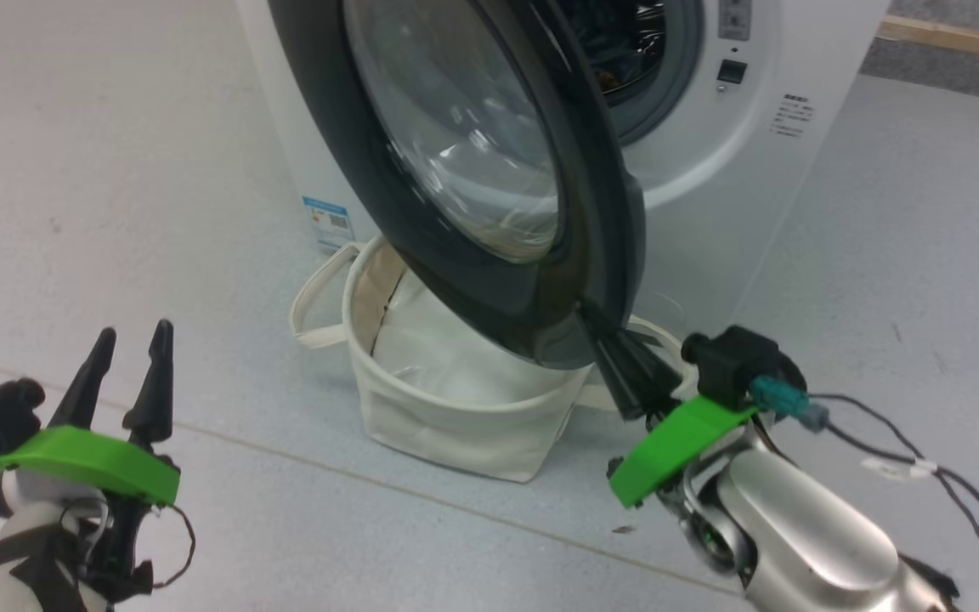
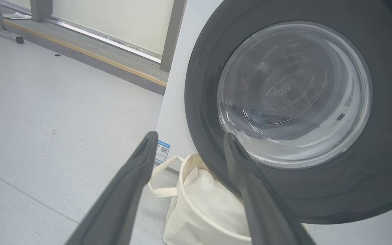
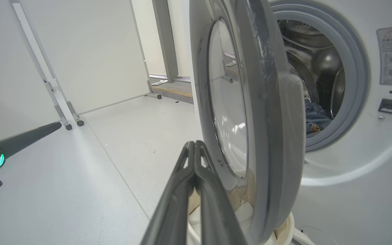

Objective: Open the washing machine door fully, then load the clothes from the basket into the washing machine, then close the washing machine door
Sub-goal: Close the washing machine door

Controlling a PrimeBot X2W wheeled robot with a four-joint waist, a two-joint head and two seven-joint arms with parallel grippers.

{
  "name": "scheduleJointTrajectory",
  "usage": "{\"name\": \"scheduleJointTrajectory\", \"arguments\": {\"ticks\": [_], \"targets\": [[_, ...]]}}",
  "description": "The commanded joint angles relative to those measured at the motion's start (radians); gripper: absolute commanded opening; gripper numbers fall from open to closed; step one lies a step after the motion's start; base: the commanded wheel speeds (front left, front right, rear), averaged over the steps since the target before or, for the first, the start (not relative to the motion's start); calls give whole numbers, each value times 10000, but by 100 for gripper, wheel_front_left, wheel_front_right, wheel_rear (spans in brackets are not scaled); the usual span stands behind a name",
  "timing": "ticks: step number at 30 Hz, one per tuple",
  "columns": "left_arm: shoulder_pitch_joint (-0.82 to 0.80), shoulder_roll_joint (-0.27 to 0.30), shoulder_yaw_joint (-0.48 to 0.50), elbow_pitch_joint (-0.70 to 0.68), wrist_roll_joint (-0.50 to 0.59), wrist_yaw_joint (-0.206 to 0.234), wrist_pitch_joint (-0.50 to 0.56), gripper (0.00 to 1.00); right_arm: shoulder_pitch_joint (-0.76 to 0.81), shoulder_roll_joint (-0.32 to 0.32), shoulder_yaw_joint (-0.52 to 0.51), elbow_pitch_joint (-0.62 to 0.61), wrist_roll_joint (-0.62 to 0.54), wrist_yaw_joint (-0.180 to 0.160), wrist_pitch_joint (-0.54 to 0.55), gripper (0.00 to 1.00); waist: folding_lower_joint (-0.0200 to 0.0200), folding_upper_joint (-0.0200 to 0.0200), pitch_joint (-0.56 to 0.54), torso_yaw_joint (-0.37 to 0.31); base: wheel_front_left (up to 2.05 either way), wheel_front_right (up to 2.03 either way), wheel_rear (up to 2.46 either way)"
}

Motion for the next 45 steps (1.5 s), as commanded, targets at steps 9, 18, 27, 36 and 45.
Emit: {"name": "scheduleJointTrajectory", "arguments": {"ticks": [9, 18, 27, 36, 45], "targets": [[-1031, 695, 151, -393, -210, -57, -120, 100, -1427, 327, -248, 1204, 459, 73, -122, 0, 0, -2, 638, 557, 0, 0, 0], [-1314, 904, 3, -710, -415, -57, -120, 100, -2008, 213, -1576, 1403, -64, 73, -122, 0, 0, -2, 1629, 772, 0, 0, 0], [-1795, 1155, 137, -1086, -592, -57, -120, 100, -2672, 58, -2921, 1192, -887, 73, -122, 0, 0, -2, 2859, 869, 0, 0, 0], [-2204, 1474, 548, -2075, -884, -57, -120, 100, -4813, -65, -3613, 1629, -2111, 73, -122, 0, 0, -2, 4788, 868, 0, 0, 0], [-2229, 1332, 601, -2458, -914, -57, -120, 100, -6182, -32, -4669, 2533, -2823, 73, -122, 0, 0, -2, 5209, 943, 0, 0, 0]]}}
